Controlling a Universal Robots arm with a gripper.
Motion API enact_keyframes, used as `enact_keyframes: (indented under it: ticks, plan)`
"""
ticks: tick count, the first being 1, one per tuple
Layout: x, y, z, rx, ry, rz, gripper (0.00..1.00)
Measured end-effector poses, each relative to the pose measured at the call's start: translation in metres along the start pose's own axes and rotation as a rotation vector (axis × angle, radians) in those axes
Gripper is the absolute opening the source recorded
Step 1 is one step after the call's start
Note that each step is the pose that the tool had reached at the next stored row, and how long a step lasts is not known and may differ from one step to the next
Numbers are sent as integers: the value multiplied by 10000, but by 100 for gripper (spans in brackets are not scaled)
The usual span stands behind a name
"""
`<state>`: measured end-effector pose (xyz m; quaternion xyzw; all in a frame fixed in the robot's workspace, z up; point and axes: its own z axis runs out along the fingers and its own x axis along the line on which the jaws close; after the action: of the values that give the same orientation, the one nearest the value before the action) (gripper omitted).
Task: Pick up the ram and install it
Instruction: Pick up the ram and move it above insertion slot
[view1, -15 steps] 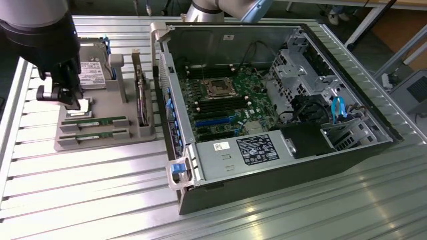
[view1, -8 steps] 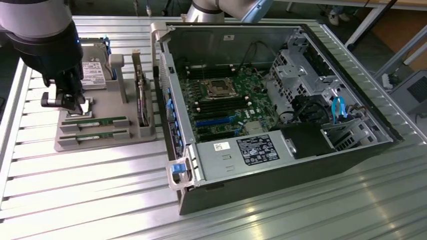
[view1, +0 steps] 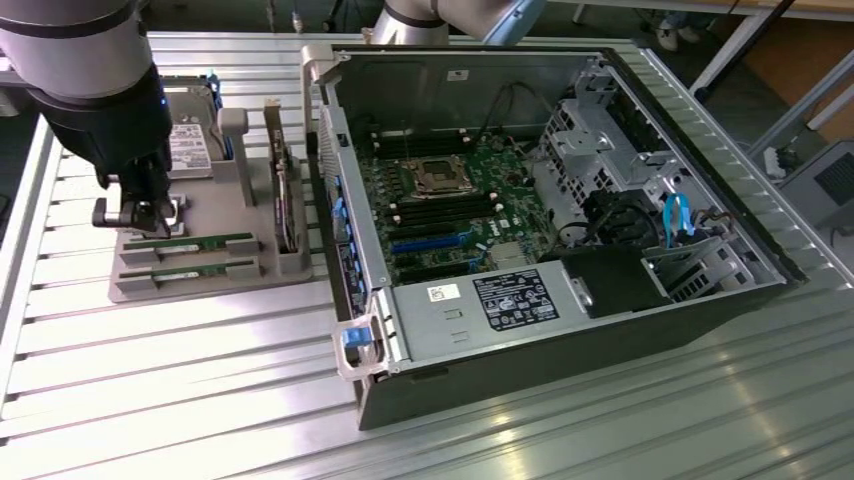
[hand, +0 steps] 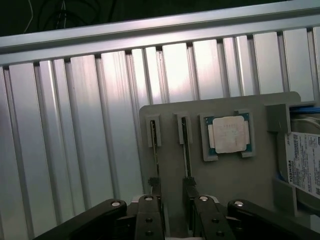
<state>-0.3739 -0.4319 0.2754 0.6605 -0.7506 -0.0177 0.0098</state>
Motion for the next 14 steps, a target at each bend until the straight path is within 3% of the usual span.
enact_keyframes:
  ticks: [10,14]
  plan:
    - [2,-8,204,1,0,-23,31]
    - [2,-9,232,-1,2,-29,31]
